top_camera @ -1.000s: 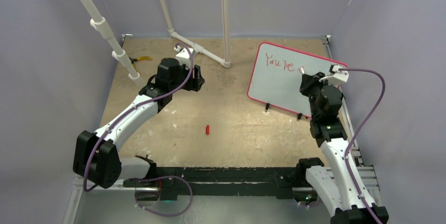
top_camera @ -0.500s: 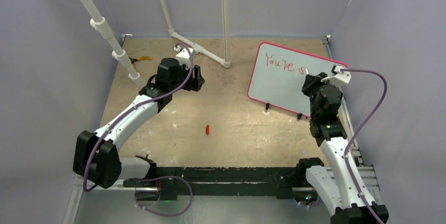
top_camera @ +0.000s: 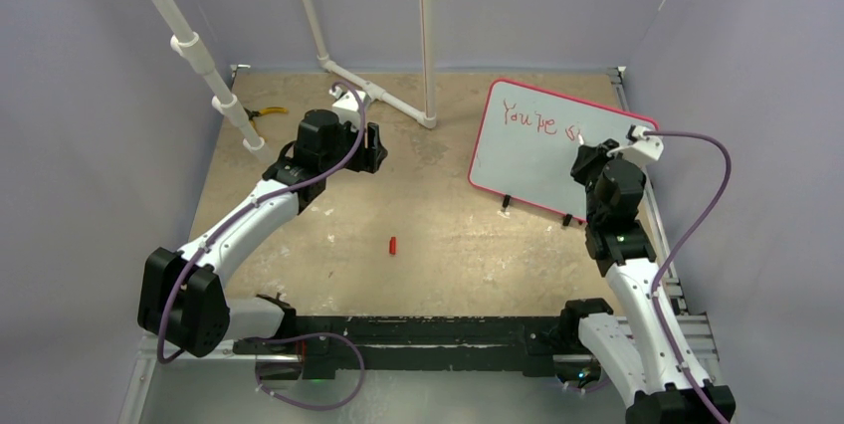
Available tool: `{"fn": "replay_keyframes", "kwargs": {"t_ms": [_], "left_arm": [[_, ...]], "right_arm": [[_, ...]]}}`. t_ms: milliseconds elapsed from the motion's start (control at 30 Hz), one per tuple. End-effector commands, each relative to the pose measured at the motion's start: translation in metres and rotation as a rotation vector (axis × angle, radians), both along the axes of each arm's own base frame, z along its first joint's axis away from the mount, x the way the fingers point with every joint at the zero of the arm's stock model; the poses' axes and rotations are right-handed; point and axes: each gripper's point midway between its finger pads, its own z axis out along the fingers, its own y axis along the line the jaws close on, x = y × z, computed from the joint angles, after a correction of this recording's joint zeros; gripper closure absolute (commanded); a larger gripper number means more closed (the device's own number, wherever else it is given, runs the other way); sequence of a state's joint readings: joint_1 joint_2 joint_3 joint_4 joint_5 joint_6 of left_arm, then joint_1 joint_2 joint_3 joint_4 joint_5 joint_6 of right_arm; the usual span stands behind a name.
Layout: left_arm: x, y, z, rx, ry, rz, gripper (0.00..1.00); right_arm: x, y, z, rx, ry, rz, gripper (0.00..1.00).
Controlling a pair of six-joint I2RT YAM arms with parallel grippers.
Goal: Write a sentence on the whiteboard
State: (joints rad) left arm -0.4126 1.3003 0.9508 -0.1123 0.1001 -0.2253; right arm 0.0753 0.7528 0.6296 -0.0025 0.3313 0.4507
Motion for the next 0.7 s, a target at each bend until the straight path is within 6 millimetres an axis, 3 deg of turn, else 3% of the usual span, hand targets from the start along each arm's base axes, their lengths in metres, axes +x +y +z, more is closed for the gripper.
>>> {"fn": "replay_keyframes", "kwargs": {"t_ms": [0, 467, 667], "left_arm": [[0.001, -0.001, 0.019, -0.039, -0.059, -0.002, 0.43], [0.0, -0.002, 0.02, -0.048, -0.061, -0.005, 0.43], [0.0, -0.002, 0.019, -0.047, -0.059, -0.004, 0.43]], "right_arm": [[-0.002, -0.004, -0.002, 0.02, 0.022, -0.03, 1.0], [-0.005, 0.004, -0.027, 0.071, 0.096, 0.001, 1.0], [-0.007, 0.007, -0.007, 0.076, 0.045, 0.017, 1.0]]}}
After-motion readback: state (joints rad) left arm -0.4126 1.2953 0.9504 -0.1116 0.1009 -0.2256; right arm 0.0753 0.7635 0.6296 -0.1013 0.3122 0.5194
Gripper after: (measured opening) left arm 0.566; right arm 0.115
